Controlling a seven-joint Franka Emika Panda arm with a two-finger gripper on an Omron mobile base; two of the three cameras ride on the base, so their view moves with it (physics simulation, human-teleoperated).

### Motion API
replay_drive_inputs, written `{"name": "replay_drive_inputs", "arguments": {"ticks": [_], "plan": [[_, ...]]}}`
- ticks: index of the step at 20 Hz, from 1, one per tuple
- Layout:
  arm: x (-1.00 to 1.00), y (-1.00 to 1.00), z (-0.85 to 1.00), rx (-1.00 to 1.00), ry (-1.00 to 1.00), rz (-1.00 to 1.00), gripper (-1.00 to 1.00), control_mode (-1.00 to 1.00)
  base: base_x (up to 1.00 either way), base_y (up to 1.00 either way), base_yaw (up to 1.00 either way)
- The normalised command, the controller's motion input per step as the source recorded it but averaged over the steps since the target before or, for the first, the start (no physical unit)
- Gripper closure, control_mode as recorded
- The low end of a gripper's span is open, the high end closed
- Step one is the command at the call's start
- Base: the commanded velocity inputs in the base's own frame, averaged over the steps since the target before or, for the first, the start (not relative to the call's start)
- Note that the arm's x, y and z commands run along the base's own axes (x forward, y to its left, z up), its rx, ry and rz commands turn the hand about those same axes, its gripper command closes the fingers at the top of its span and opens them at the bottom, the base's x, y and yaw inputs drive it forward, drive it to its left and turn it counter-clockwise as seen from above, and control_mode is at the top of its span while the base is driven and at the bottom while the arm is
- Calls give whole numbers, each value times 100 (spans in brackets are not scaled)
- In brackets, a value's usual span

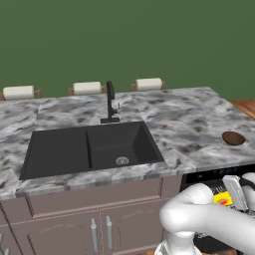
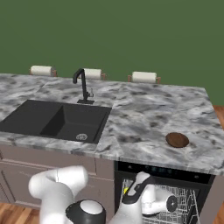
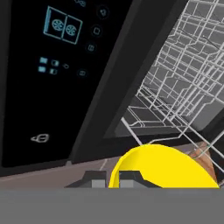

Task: Pick up the cup and bowl from the counter, place them in the dishwasher, and close the dishwasher door.

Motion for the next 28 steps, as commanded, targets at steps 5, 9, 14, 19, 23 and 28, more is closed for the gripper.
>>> {"name": "replay_drive_inputs", "arguments": {"ticks": [5,9,14,19,23,28], "plan": [[25,-27,-29,0,7,0,100,-100,0,0,0],[14,-19,-34,-1,2,0,100,-100,0,0,0],[18,-15,-44,-1,4,0,100,-100,0,0,0],[24,-14,-47,-2,4,0,100,-100,0,0,0],[26,-15,-49,0,6,0,100,-100,0,0,0],[27,-15,-58,0,9,0,100,-100,0,0,0]]}}
